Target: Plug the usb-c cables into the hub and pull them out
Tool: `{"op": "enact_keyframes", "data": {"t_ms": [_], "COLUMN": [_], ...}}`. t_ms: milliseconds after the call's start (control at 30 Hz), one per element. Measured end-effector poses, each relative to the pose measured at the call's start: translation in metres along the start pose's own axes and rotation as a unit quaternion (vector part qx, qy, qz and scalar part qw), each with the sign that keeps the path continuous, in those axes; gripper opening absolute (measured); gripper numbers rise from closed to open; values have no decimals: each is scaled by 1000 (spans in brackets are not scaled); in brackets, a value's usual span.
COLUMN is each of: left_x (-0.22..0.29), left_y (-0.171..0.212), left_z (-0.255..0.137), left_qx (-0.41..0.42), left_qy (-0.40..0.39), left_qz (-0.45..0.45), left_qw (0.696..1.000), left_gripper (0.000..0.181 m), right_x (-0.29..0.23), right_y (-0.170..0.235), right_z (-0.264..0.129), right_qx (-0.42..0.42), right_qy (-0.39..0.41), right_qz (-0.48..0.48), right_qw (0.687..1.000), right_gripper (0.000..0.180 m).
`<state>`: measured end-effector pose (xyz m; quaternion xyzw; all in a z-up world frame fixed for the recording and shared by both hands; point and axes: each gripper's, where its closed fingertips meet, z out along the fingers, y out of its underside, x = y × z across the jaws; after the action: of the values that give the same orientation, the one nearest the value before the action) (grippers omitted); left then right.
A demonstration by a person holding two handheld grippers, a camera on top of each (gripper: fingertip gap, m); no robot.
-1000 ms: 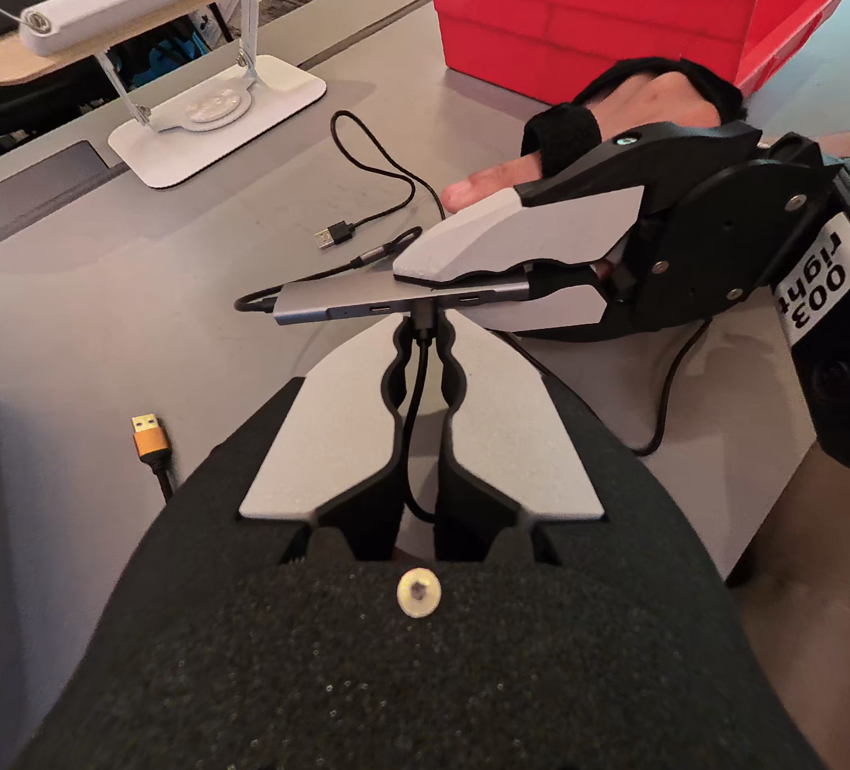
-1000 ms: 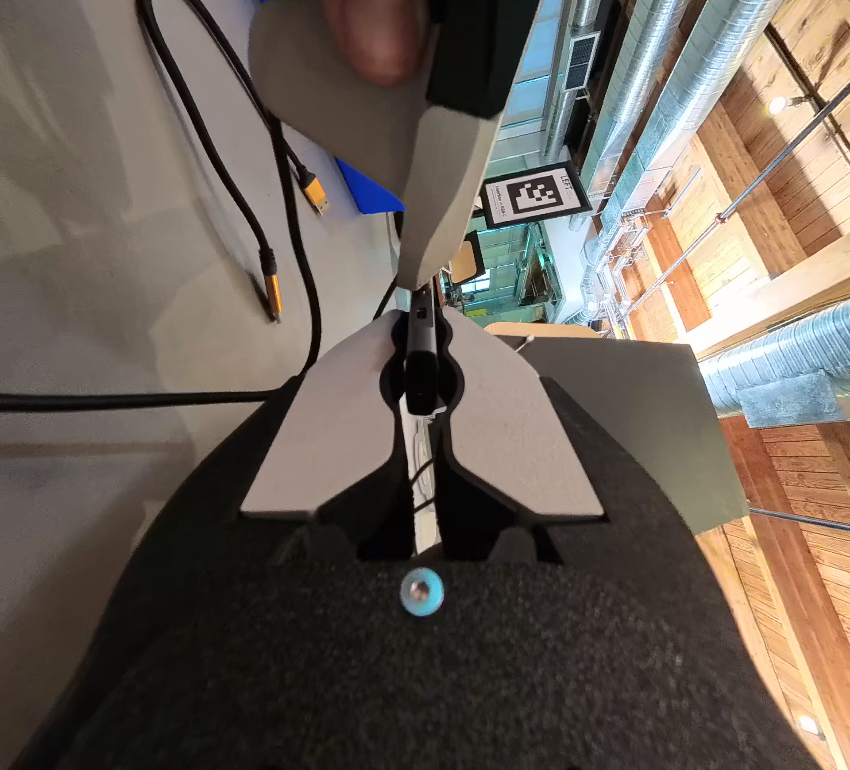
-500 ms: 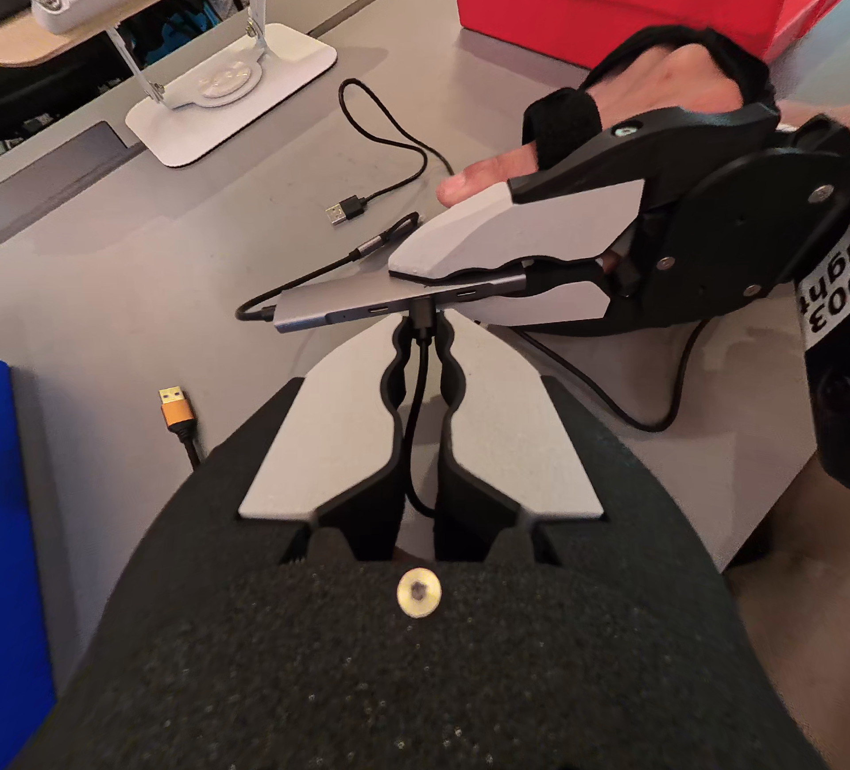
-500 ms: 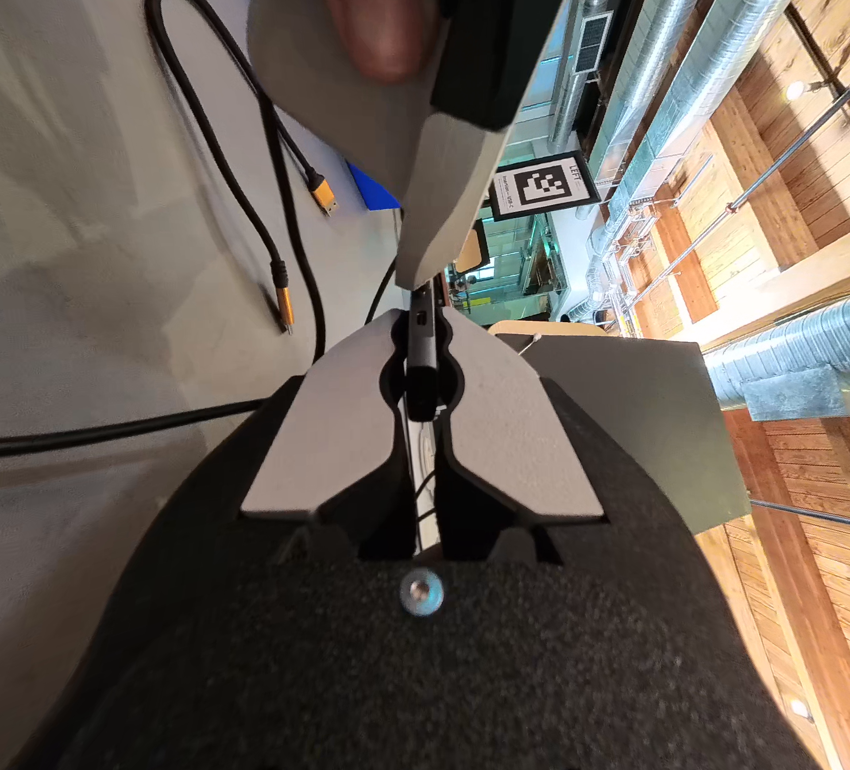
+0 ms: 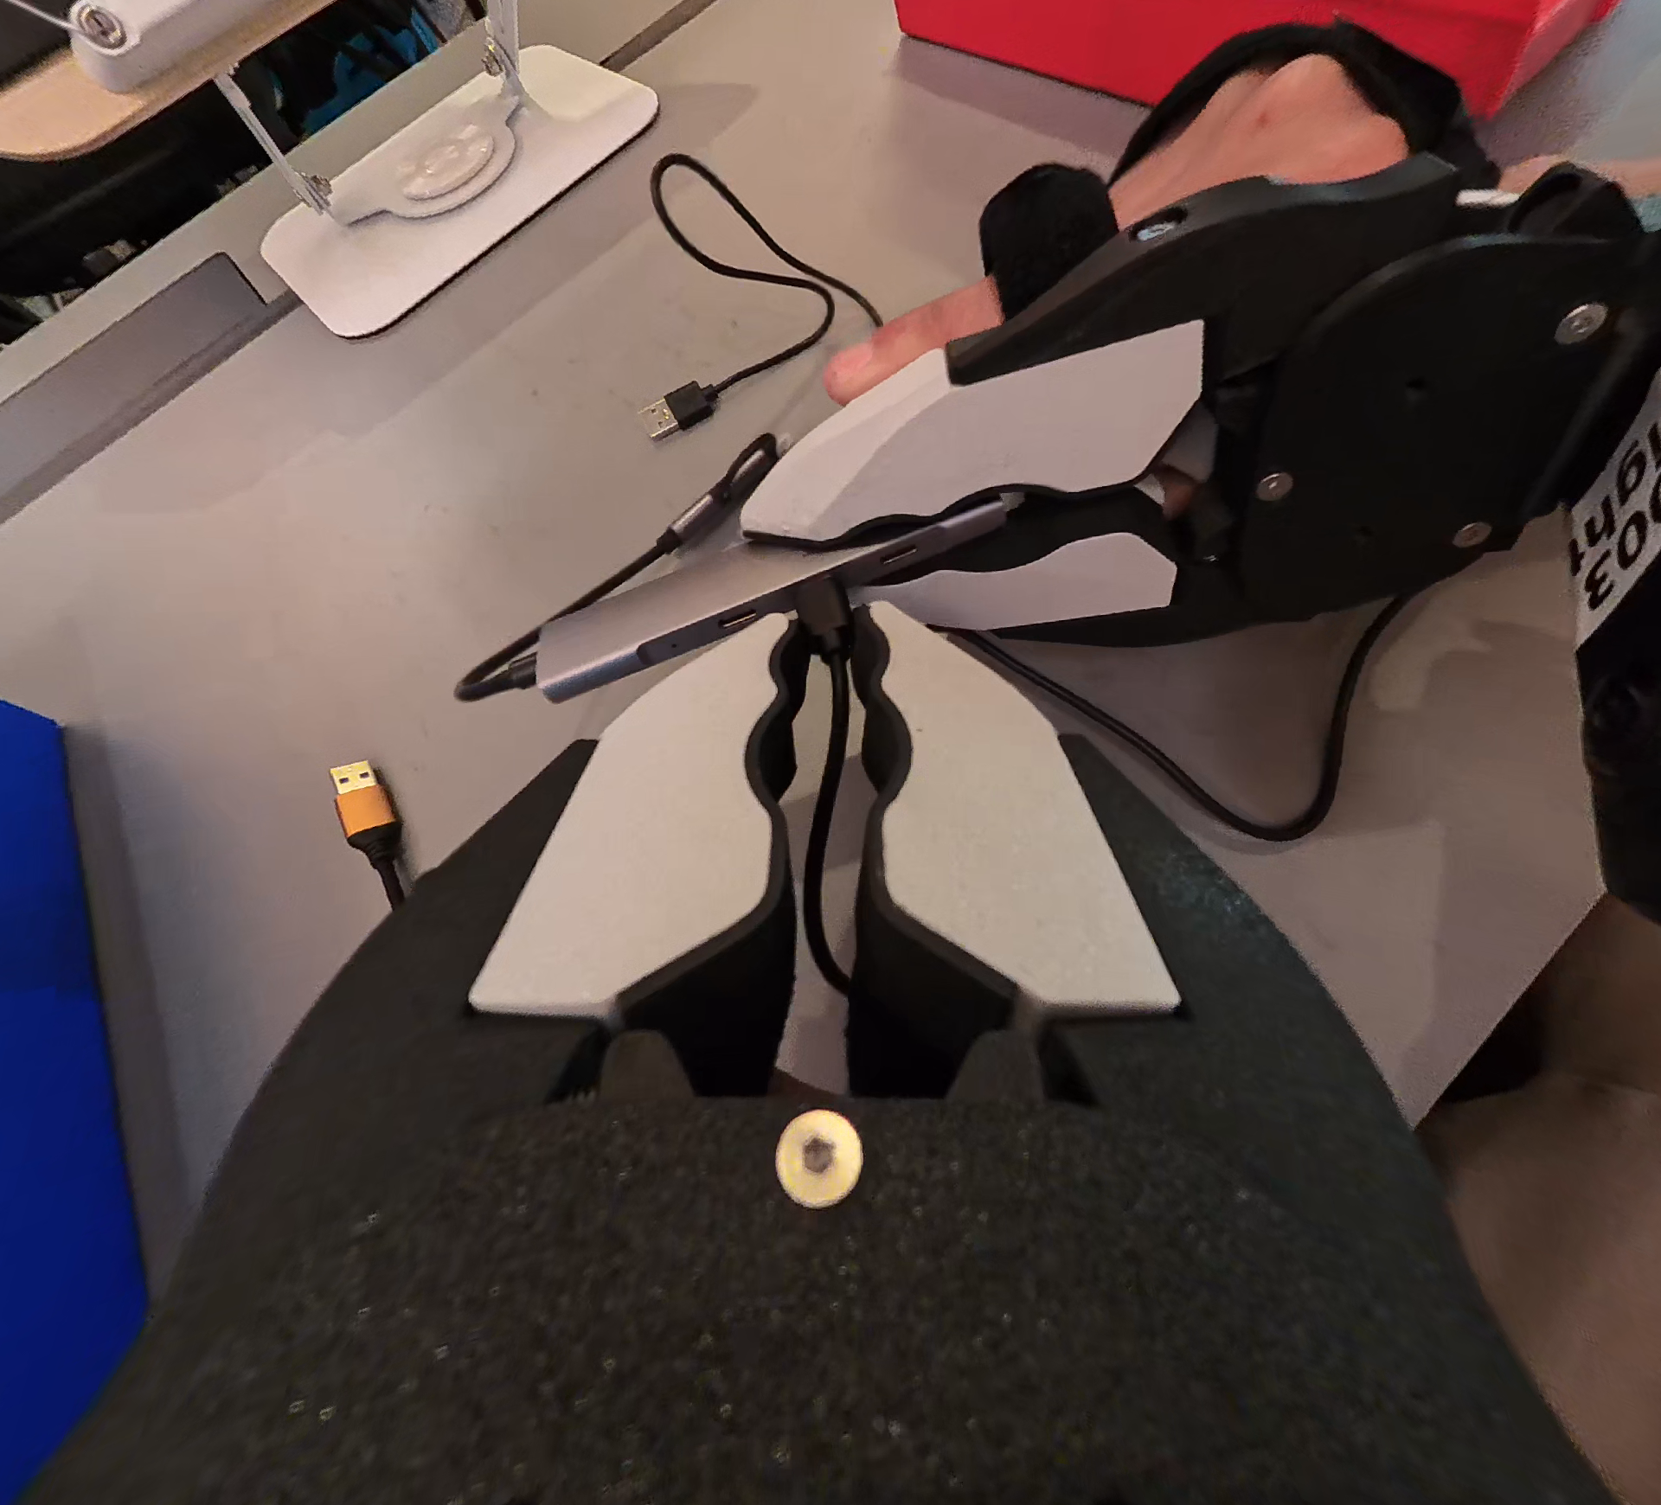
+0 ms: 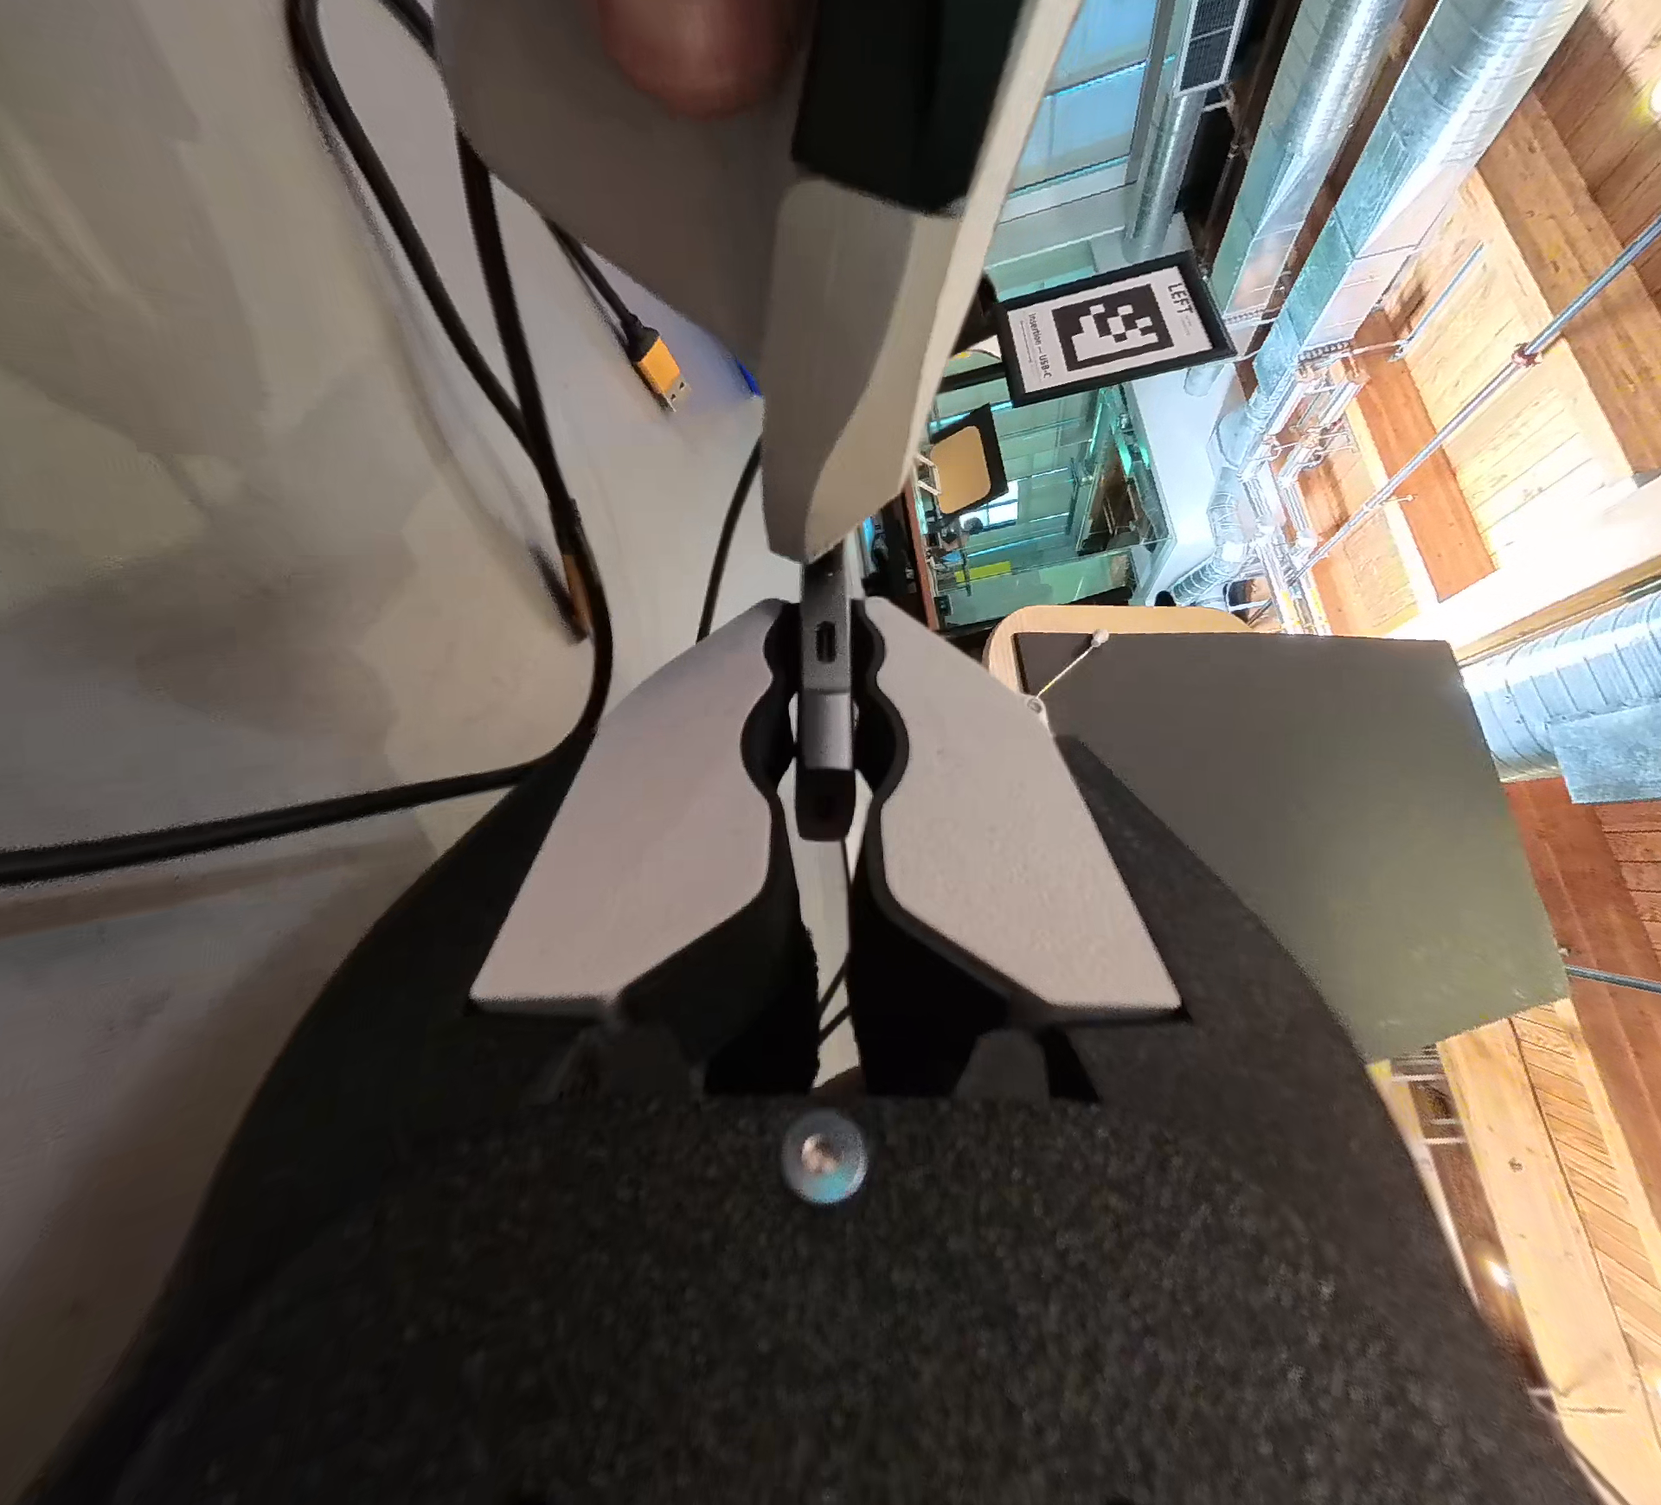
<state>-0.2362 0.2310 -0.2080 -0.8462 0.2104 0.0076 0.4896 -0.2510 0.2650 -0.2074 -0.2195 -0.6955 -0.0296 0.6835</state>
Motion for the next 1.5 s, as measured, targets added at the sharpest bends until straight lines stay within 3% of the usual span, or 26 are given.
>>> {"op": "enact_keyframes", "data": {"t_ms": [200,333,467,567,667,1033,1100,1167,1300,1500], "left_x": [3,15,16,25,33,32,15,-22,-10,-5], "left_y": [1,-1,-1,-5,-5,2,8,11,15,32], "left_z": [-3,-13,-26,-34,-35,-31,-37,-55,-47,-23], "left_qx": [0,47,82,103,104,91,91,115,101,47], "left_qy": [16,131,225,270,283,226,199,169,167,123], "left_qz": [3,-20,-61,-70,-57,0,-2,-44,-7,21], "left_qw": [1000,990,969,955,952,970,976,978,981,991], "left_gripper": [9,9,9,9,9,9,2,2,2,2], "right_x": [-2,-3,2,6,2,1,16,41,21,22], "right_y": [-2,-16,-25,-44,-57,-48,-11,21,-12,3], "right_z": [-3,-21,-33,-41,-47,-47,-38,-38,-36,-31], "right_qx": [14,127,178,217,227,167,88,69,86,76], "right_qy": [-15,-50,-43,-31,-35,5,29,36,27,22], "right_qz": [13,66,87,92,62,-27,-17,63,5,35], "right_qw": [1000,989,979,971,971,986,996,995,996,996], "right_gripper": [10,9,14,18,9,11,10,10,10,9]}}
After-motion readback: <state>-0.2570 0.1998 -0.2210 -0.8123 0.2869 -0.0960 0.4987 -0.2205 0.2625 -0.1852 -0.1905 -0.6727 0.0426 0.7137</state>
